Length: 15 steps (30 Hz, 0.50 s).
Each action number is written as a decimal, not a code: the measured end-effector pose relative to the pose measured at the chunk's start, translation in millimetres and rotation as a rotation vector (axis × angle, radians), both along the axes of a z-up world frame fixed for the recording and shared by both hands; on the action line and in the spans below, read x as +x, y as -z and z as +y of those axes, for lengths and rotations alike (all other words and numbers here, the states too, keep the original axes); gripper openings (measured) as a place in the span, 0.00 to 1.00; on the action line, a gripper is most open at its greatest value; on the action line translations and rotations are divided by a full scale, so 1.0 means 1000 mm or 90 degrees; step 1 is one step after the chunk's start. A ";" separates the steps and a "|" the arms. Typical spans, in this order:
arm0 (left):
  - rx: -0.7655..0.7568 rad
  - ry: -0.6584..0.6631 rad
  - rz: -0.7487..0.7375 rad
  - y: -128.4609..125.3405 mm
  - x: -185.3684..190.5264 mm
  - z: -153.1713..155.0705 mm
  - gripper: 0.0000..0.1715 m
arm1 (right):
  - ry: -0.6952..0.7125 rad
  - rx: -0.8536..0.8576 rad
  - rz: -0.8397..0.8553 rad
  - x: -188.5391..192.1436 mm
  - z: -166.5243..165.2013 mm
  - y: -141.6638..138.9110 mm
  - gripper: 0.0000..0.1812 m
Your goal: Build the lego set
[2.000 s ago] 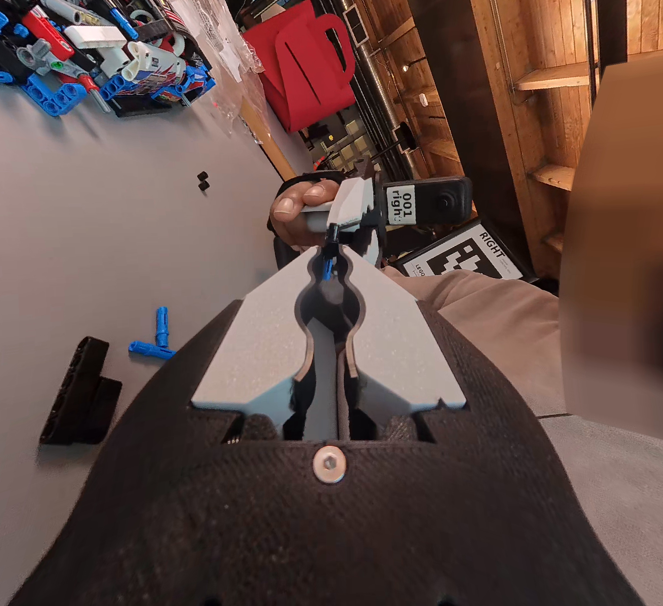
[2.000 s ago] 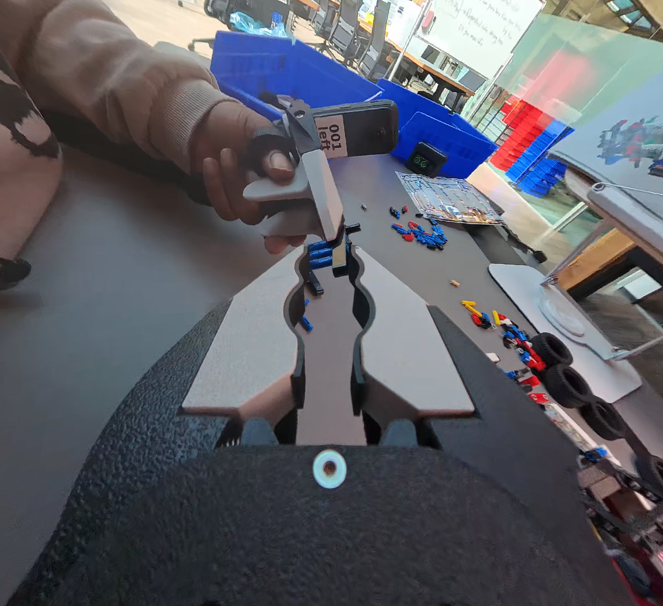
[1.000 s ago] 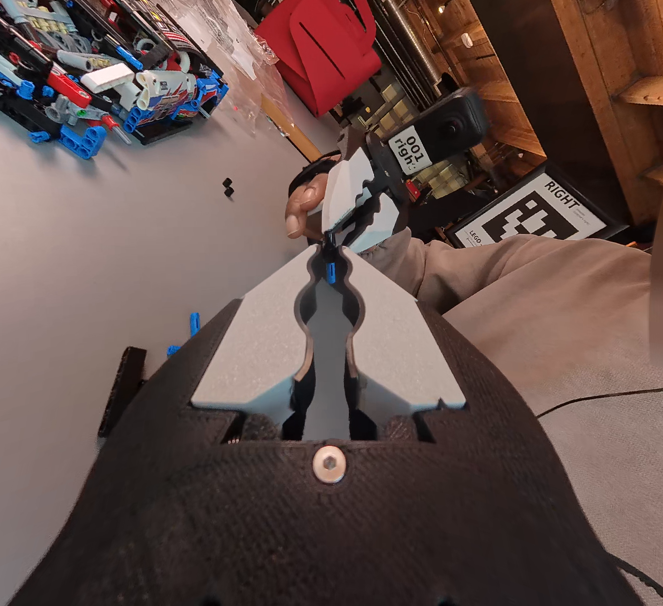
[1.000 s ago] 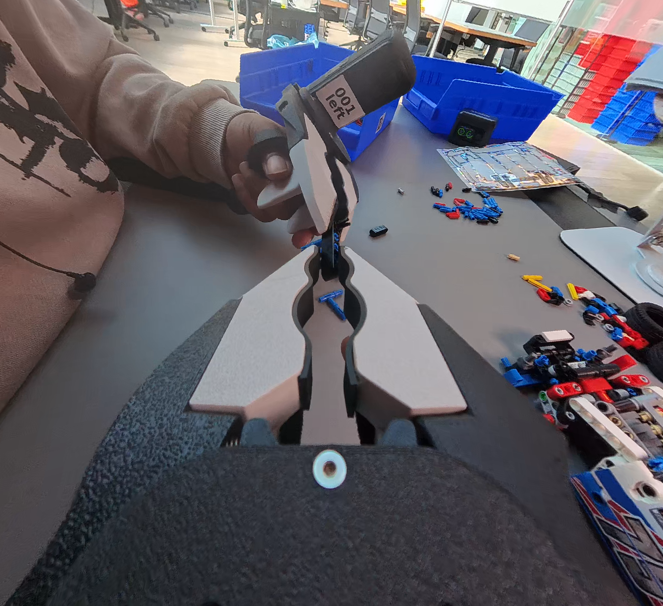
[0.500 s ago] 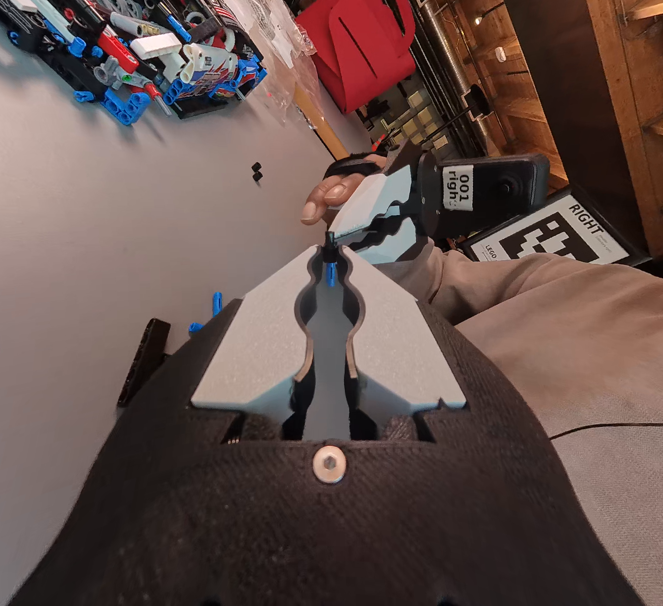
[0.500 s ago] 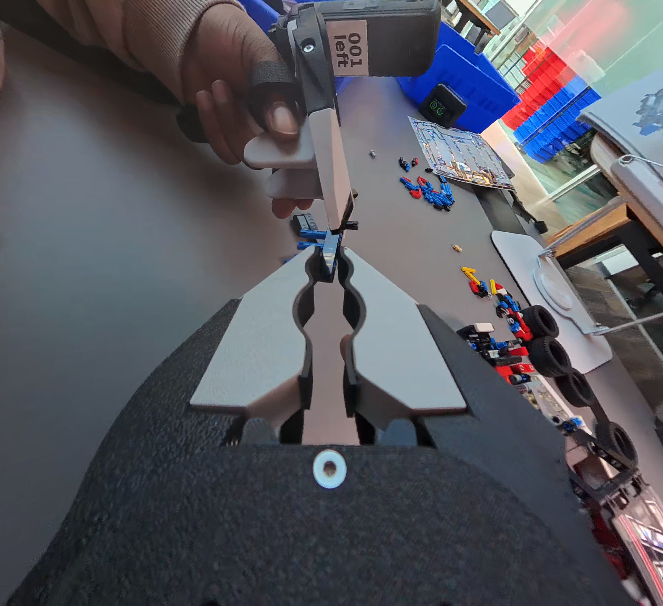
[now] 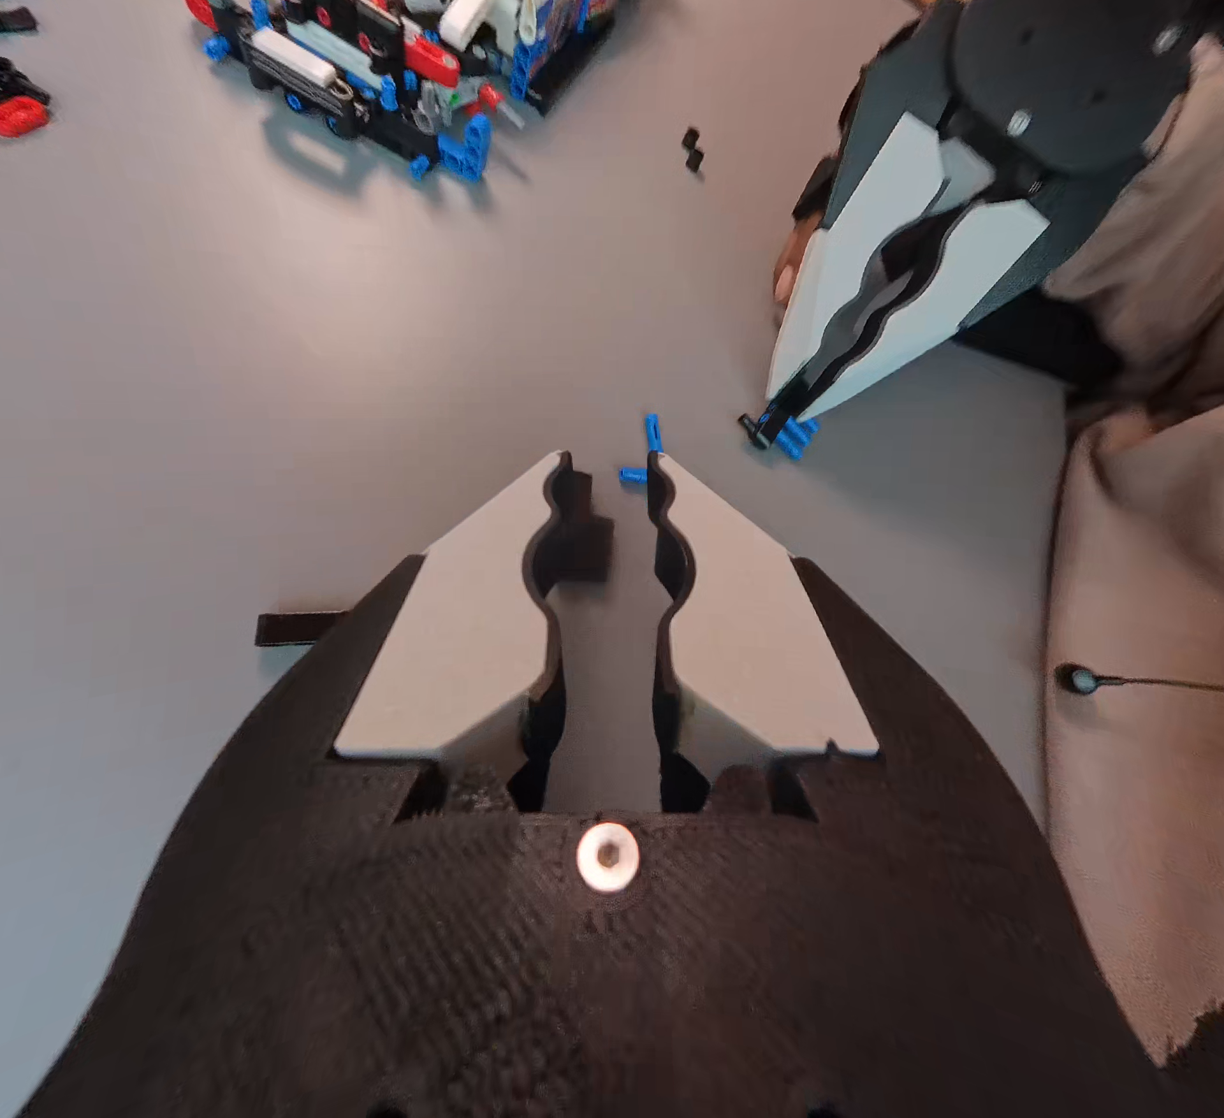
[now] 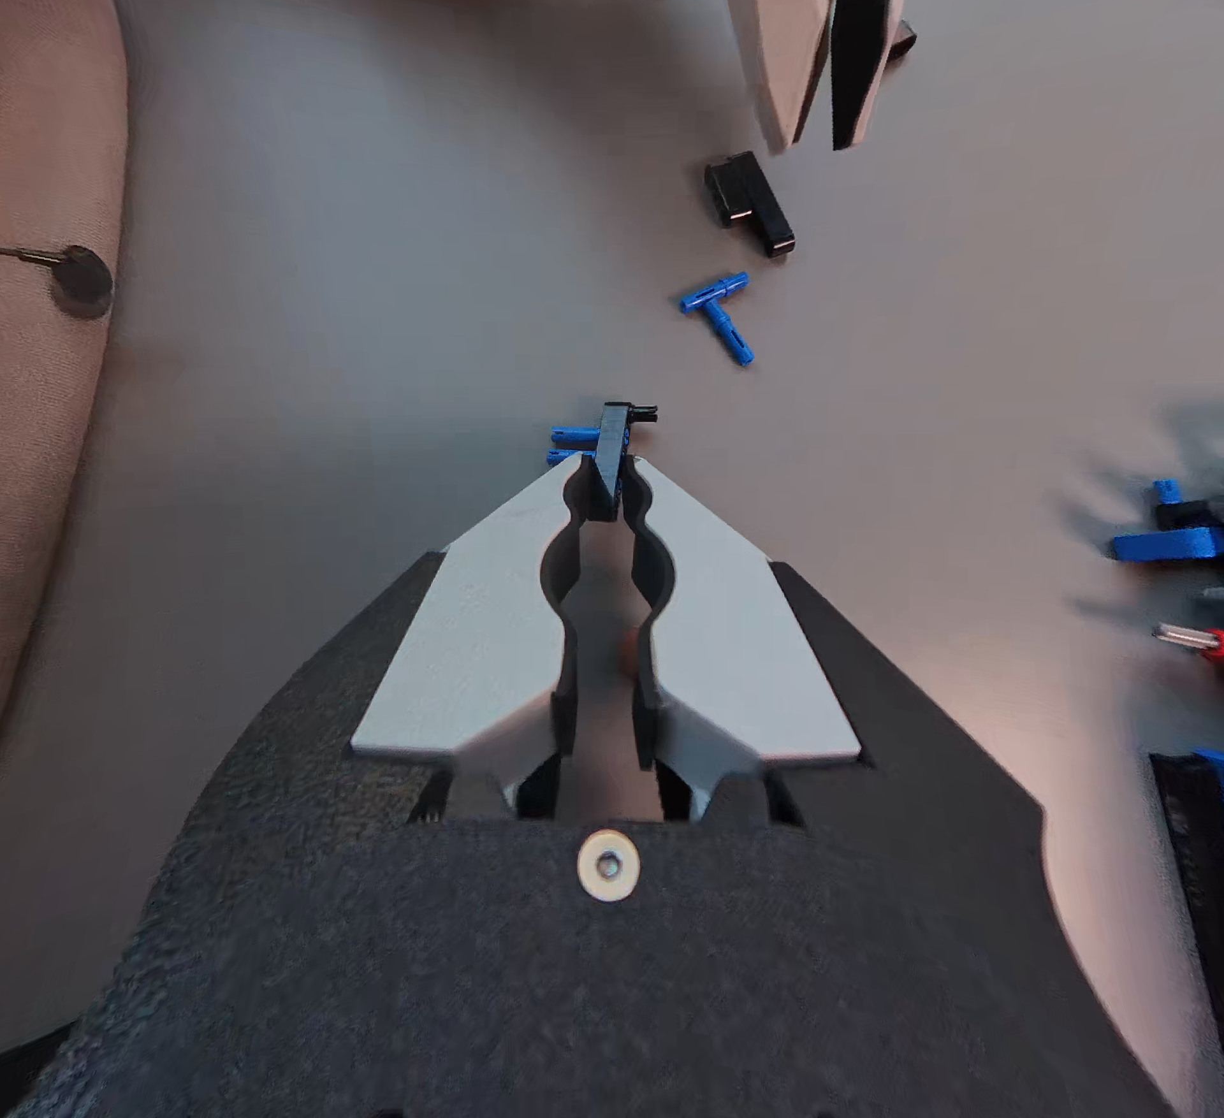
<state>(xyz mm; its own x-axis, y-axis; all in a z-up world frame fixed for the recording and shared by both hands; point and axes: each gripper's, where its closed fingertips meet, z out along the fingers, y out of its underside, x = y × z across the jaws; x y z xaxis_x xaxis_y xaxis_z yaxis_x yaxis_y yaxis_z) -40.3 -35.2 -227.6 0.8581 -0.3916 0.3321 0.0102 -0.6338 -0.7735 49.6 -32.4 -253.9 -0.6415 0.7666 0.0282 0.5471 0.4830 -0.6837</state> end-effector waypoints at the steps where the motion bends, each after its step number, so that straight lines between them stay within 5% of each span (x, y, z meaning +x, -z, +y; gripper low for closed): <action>1: -0.011 0.014 0.044 0.008 0.001 -0.002 0.13 | 0.000 0.000 -0.010 0.001 -0.002 0.000 0.03; 4: -0.017 0.042 0.175 0.023 -0.003 -0.006 0.13 | 0.009 0.014 -0.023 0.000 -0.001 0.003 0.03; 10: -0.040 0.064 0.203 0.021 -0.015 -0.019 0.18 | 0.027 0.067 0.021 -0.007 0.012 0.003 0.08; 15: -0.046 0.109 0.249 0.024 -0.015 -0.034 0.07 | 0.051 0.059 0.030 -0.007 0.024 -0.002 0.09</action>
<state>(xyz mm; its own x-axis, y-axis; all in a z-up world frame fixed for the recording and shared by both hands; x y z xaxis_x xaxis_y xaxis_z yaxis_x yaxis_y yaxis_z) -55.0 -69.1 -251.1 0.8494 -0.5270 0.0274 -0.3845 -0.6537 -0.6518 42.3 -8.0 -251.8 -0.5744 0.8081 0.1301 0.5547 0.5012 -0.6641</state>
